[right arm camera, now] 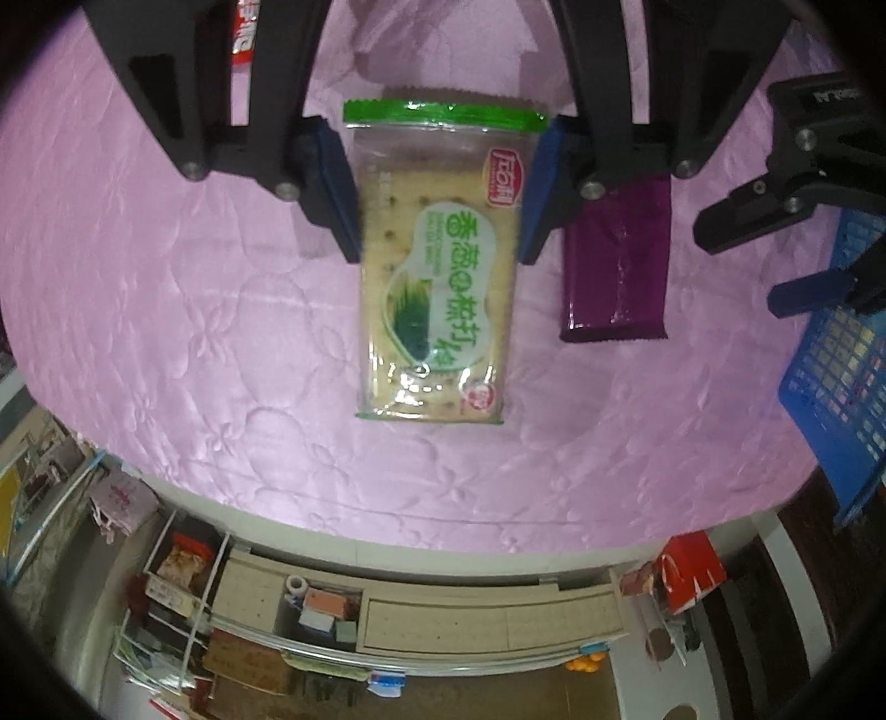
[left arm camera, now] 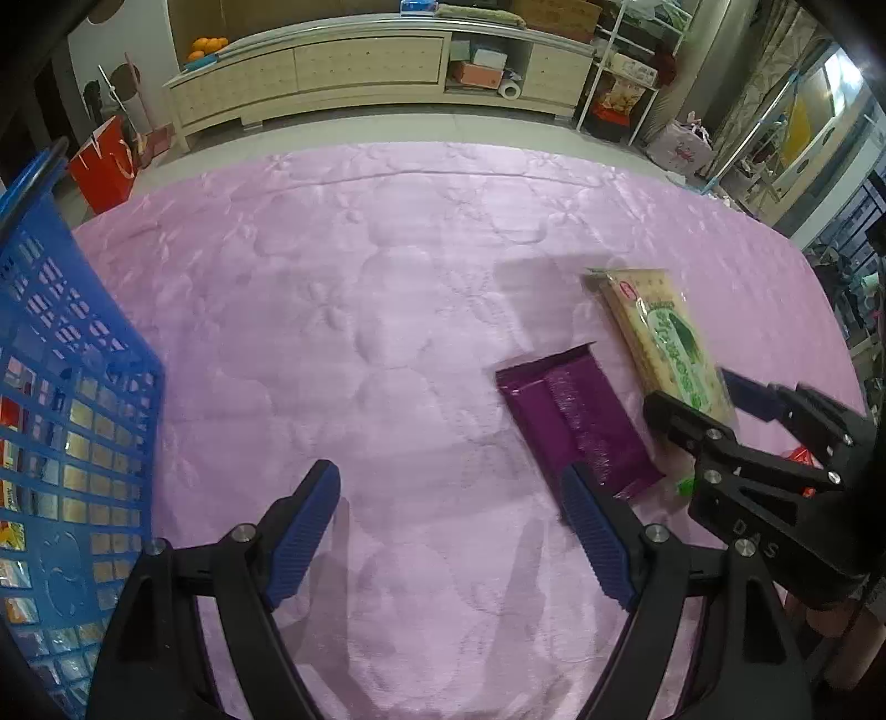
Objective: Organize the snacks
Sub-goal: 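Close the left gripper on the purple bag while the right gripper lifts the cracker pack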
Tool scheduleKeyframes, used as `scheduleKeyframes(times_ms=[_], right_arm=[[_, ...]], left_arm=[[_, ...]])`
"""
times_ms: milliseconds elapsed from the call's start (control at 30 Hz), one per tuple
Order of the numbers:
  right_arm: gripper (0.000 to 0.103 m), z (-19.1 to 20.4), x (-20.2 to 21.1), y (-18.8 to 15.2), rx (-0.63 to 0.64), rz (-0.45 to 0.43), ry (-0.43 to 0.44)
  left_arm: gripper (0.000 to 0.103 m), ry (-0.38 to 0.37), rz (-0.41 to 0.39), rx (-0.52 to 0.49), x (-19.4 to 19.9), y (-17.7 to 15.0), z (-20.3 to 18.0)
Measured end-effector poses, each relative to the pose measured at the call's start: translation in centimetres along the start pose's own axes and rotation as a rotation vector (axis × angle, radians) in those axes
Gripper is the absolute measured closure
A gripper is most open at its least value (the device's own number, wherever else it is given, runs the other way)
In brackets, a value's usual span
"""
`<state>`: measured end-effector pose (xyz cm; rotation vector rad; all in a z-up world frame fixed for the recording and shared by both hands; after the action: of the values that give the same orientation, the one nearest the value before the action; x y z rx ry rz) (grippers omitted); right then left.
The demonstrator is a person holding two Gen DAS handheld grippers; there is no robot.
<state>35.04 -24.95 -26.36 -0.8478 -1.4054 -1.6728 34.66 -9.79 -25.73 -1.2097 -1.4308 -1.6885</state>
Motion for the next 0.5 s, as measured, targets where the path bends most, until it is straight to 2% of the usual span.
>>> scheduleKeyframes(times_ms=[67, 233, 500], right_arm=[[0.045, -0.7, 0.8, -0.1, -0.047, 0.004, 0.022], [0.045, -2.3, 2.5, 0.1, -0.013, -0.041, -0.040], [0.044, -4.2, 2.3, 0.6, -0.047, -0.035, -0.052]], left_arm=[[0.023, -0.006, 0.000, -0.001, 0.0, 0.2, -0.4], [0.023, -0.007, 0.009, -0.019, -0.5, 1.5, -1.9], [0.023, 0.030, 0.040, -0.056, -3.0, 3.9, -3.3]])
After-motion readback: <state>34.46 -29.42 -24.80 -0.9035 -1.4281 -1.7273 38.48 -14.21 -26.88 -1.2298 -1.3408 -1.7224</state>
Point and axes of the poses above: each gripper's, at about its wrist camera, not at the fingertips, and x roughly against the way its jaws point, z to its left, y to its top, the point moved 7 cm from there along -x, roughly the way its jaws point, and after that the axes turned 15 degrees about -x, right-handed, at the moved point
